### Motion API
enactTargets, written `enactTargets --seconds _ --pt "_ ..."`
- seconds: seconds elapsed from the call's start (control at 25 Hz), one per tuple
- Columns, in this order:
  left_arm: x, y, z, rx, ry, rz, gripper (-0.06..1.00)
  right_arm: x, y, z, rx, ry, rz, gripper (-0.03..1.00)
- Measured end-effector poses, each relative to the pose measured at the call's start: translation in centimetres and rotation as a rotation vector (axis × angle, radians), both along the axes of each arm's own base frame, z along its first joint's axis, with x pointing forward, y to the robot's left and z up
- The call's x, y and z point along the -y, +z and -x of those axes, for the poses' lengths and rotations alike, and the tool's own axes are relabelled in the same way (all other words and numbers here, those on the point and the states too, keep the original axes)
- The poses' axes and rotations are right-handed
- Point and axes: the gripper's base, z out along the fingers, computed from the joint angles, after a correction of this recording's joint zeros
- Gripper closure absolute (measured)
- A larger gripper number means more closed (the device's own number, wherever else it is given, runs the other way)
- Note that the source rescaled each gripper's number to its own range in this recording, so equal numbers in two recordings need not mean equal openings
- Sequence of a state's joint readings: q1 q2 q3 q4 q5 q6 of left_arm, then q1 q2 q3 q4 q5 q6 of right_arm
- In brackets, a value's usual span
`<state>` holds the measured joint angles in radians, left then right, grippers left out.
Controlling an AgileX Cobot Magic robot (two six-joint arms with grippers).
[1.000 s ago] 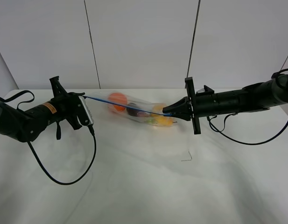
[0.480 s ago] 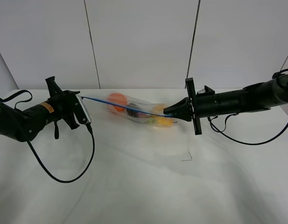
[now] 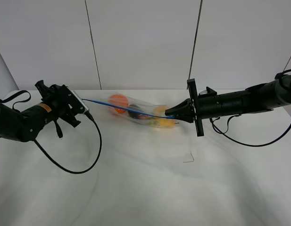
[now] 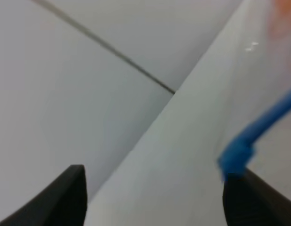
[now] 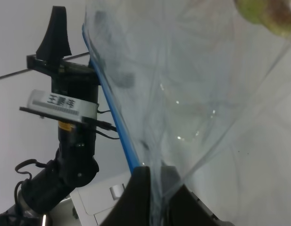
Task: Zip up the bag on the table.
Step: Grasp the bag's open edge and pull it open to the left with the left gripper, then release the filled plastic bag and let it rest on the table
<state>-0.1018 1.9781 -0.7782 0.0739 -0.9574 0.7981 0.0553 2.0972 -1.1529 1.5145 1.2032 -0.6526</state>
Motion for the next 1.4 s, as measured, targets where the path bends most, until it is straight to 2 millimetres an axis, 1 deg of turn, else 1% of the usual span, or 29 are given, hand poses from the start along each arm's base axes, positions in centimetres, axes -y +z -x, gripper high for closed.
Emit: enactTargets --seconds 0.12,0.28,0.52,0.72,0.8,0.92,1.04,1.12,1.2,1.28,1.4 --pt "-0.3 -0.1 0.1 -0.02 0.07 0.142 0.16 0.0 0.0 0.0 -0.002 -0.001 0.0 0.97" --pt "-0.4 -0.7 0.8 -0.068 0.134 0.305 0.16 0.0 0.0 0.0 -0.002 -0.001 0.0 0.97" --pt "-0.6 -2.0 2.3 -0.148 0.218 0.498 0.16 0.0 0.0 0.0 -0.002 -0.001 0.0 0.97" --pt "-1.2 -2.1 2.7 -0.206 0.313 0.615 0.16 0.0 0.0 0.0 -0.002 0.0 0.0 0.97" --pt "-1.3 -1.7 2.9 -0.224 0.35 0.639 0.15 0.0 0.0 0.0 -0.002 0.0 0.0 0.97" --pt "-1.6 -0.6 3.2 -0.248 0.387 0.657 0.14 0.0 0.0 0.0 -0.002 0.0 0.0 0.97" --pt "-2.0 0.5 3.6 -0.298 0.431 0.669 0.08 0.0 0.0 0.0 -0.002 0.0 0.0 0.97" --pt "-2.4 1.0 3.6 -0.381 0.476 0.673 0.01 0.0 0.0 0.0 -0.002 0.0 0.0 0.97" --pt "-2.6 1.4 3.4 -0.491 0.515 0.663 -0.03 0.0 0.0 0.0 -0.002 0.0 0.0 0.97" --pt "-2.7 1.7 3.3 -0.637 0.554 0.642 -0.05 0.0 0.0 0.0 -0.002 0.0 0.0 0.97" --pt "-2.5 3.3 2.4 -0.801 0.584 0.619 -0.06 0.0 0.0 0.0 -0.002 0.0 0.0 0.97"
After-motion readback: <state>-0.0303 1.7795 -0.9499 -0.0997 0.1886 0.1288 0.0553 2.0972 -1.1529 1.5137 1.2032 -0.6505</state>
